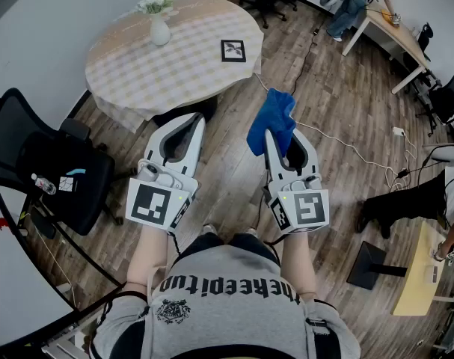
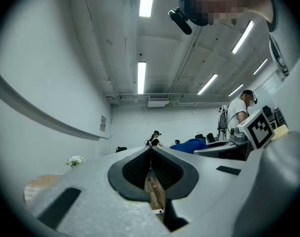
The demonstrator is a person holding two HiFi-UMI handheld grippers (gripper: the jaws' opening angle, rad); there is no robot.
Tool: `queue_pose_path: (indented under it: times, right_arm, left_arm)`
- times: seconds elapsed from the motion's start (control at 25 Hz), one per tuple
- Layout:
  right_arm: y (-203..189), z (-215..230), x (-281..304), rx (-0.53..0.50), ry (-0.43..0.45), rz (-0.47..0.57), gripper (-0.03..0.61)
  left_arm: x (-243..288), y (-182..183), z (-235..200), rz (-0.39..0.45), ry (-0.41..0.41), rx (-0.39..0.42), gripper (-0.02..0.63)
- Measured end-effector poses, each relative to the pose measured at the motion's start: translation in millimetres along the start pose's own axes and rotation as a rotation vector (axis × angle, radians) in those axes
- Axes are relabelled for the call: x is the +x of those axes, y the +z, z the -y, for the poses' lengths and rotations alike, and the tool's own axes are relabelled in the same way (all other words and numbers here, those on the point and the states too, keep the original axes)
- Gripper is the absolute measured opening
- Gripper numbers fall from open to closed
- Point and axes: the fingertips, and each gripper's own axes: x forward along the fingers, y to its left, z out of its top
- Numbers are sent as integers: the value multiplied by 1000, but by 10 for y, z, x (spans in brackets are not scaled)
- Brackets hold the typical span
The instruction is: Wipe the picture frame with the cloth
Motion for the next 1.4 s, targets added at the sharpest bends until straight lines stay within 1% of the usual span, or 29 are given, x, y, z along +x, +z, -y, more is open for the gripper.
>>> queue_pose_path:
  times: [0.12,0.24,0.72,0.92,1.12,1.4]
  right_arm:
    - [15,29,-36,-4,4,1,126]
    - [9,-38,-75,-17,12,1,126]
    - [37,-150,106,-29,-4,6,126]
    - [-5,-163,-74,-42,5,-3,126]
    - [-52,-144,185,-34,0,4,126]
    - [-87,18,477,-34,46,22,126]
  left_arm:
    - [6,11,47,0,0,-1,18]
    - [-66,7,55,3,1,0,18]
    - [-35,-11,-142,14,-20,-11,18]
    - [-92,-8,45,24,-25,-11,18]
    - [24,-101,-142,22,-27,-15,18]
    - [267,-189,-255,24,1,7,18]
